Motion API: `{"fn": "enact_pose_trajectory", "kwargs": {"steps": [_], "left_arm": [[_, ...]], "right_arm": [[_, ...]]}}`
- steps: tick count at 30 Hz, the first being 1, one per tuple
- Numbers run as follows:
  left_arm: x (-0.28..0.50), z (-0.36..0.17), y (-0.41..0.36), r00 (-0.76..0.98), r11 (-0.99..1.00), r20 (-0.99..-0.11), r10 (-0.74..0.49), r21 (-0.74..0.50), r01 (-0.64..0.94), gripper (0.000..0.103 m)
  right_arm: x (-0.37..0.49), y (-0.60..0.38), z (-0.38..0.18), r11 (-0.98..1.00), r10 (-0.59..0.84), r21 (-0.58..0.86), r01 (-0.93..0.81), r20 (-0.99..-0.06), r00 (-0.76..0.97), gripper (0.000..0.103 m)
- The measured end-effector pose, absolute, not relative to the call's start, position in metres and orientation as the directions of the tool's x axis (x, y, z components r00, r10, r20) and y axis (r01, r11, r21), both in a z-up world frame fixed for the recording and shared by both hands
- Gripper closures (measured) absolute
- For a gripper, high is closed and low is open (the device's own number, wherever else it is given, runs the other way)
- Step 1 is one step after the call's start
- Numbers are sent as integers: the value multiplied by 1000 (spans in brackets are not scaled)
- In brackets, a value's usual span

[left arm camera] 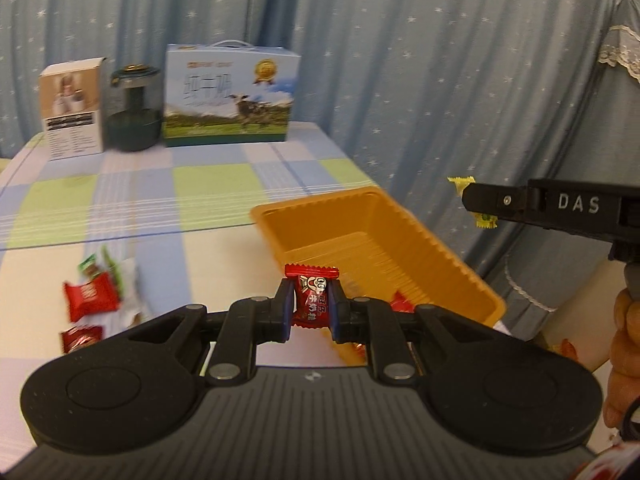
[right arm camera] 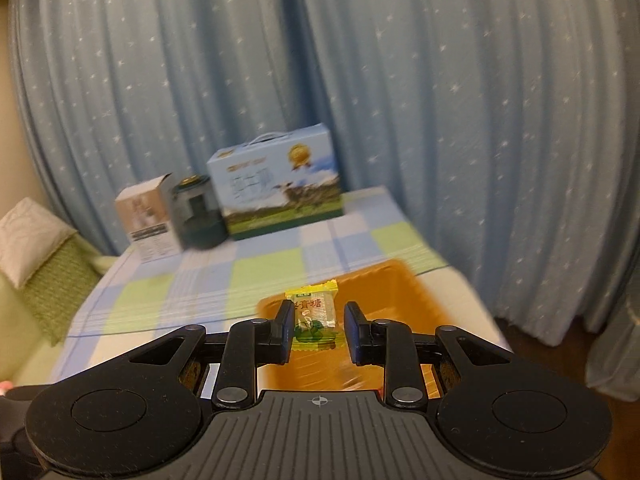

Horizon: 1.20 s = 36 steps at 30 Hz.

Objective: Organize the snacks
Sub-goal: 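Carry both candies over the orange tray and open the left gripper, then open the right gripper to drop the yellow packet into the tray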

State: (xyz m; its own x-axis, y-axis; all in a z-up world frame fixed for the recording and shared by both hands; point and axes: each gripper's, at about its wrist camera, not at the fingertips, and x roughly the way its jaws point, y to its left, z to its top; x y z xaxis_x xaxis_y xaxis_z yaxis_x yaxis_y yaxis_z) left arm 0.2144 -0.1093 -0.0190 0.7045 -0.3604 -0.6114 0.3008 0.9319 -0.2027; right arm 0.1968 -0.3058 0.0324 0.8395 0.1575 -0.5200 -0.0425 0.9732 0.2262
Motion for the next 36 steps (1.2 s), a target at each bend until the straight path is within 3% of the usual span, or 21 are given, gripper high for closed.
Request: {"fn": "enact_pose_trajectory", "kwargs": {"steps": [15, 30, 32, 36], "left_arm": [[243, -32, -155, 631, 893, -638, -442, -247, 376, 88], [263, -51, -174, 577, 879, -674, -462, -262, 397, 87], [266, -53, -174, 578, 884, -679, -453, -257, 392, 72], [263, -55, -167, 586, 890, -678, -443, -257, 376, 71]], "right_arm": [[206, -343, -19, 990, 79, 139, 10, -618, 782, 76], [216, -354, -38, 986, 90, 164, 24, -649, 756, 76], [217, -354, -39, 985, 91, 168, 26, -651, 754, 76], [217, -355, -40, 985, 93, 173, 28, -652, 753, 76]]}}
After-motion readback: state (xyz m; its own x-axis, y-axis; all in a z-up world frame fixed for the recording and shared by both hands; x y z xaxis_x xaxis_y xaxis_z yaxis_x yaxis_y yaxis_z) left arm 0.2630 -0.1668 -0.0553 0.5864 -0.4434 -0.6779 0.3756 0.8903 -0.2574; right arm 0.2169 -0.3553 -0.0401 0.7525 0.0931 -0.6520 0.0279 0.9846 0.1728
